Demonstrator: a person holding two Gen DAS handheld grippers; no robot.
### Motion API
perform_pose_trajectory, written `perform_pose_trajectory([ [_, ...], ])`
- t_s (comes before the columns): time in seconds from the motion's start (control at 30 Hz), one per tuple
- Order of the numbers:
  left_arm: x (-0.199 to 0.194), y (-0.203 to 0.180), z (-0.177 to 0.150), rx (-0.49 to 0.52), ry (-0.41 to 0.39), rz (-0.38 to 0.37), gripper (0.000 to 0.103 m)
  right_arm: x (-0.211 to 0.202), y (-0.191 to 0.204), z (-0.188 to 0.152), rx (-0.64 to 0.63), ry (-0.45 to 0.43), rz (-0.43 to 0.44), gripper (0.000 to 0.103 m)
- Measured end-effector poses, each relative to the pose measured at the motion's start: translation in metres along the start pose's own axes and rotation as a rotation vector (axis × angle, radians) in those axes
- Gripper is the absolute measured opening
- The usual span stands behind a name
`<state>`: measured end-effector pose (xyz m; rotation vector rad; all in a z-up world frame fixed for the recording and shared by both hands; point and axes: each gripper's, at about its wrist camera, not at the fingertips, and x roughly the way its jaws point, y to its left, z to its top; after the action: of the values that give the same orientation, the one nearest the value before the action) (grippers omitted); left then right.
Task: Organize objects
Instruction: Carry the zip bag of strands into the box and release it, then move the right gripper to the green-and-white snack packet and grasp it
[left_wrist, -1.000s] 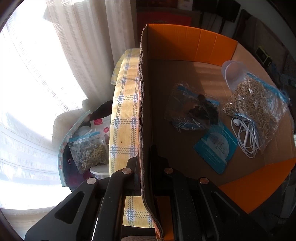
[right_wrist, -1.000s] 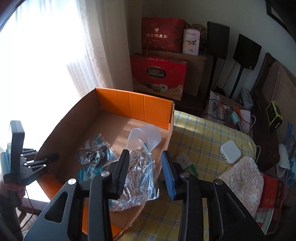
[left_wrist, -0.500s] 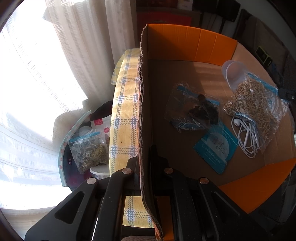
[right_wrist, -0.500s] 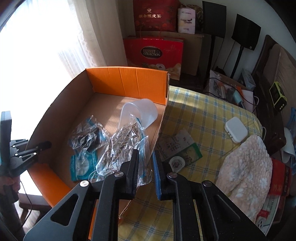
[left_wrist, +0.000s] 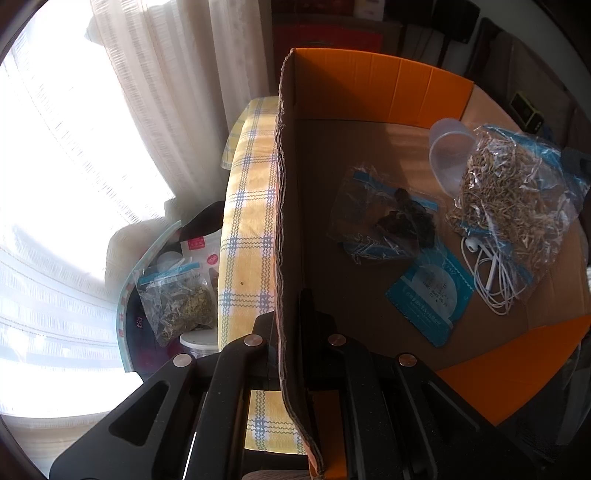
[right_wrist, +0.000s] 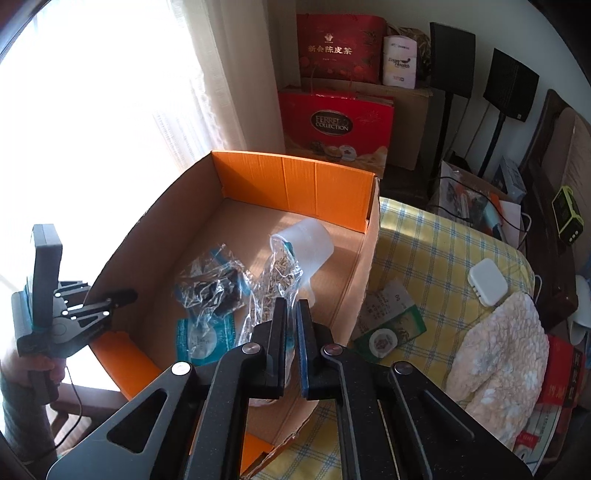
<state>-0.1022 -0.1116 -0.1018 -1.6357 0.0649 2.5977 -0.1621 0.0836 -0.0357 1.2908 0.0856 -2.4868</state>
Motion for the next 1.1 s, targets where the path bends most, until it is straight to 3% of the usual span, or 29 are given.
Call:
perform_pose_trajectory([
  [0.17, -0.001, 0.001, 0.0, -0.001, 0.0, -0.001, 0.005, 0.004, 0.022, 0.013, 0.008, -0.015, 0.063, 0.003],
  [0.33, -0.002, 0.004, 0.0, -0.005, 0.001, -0.003, 0.005, 0.019, 0.052, 0.016, 0.019, 0.007, 0.181, 0.004],
  [0.47, -0.003, 0.006, 0.001, -0.004, 0.002, -0.006, 0.005, 0.031, 0.079, 0.013, -0.008, 0.061, 0.282, 0.012],
  [0.7, -0.003, 0.006, 0.002, -0.004, 0.001, -0.006, 0.005, 0.022, 0.088, 0.01, -0.06, 0.033, 0.236, 0.021],
  [0.87, -0.004, 0.006, 0.002, -0.004, 0.002, -0.006, 0.005, 0.012, 0.064, 0.009, -0.038, 0.011, 0.188, 0.022],
  [1.1, -0.002, 0.003, 0.004, -0.002, 0.003, -0.002, 0.005, -0.004, 0.026, 0.008, 0.005, -0.023, 0.107, 0.037],
])
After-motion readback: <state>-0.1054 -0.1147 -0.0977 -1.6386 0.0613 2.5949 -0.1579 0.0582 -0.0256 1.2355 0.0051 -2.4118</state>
